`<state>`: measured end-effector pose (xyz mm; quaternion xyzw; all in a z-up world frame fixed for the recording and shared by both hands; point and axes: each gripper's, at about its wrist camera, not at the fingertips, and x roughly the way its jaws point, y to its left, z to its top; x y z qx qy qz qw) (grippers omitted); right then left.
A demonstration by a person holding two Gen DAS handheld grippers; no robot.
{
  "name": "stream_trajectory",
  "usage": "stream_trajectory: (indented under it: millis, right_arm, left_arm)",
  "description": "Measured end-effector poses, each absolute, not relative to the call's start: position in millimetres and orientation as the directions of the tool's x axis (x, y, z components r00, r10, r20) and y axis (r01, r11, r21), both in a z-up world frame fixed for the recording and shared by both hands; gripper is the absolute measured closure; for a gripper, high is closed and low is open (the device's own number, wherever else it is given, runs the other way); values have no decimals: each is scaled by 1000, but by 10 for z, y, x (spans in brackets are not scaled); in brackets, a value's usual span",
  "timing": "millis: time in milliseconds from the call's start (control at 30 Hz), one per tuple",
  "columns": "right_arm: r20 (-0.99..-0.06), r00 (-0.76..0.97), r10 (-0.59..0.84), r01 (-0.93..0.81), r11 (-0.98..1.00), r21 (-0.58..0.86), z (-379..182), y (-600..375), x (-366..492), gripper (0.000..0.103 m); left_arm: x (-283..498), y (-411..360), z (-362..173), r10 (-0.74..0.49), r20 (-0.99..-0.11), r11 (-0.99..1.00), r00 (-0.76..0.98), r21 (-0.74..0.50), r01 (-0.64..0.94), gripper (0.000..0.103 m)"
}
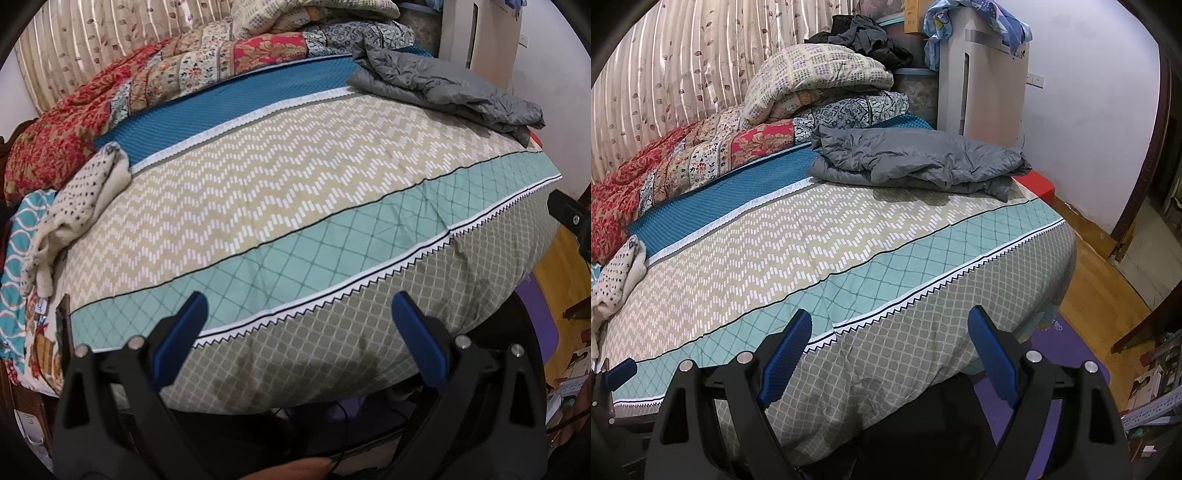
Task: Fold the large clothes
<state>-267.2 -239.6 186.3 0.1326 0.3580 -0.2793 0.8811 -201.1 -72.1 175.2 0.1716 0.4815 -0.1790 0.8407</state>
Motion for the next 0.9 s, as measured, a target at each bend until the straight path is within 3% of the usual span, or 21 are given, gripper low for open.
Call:
stream_trajectory:
  millis: [900]
  right_arm:
    - [-762, 560, -323, 551, 833, 52, 1682, -2323, -2625, 64]
  left_arm:
    - [-1896, -597, 1771, -132, -873, 882, 470, 112, 457, 7]
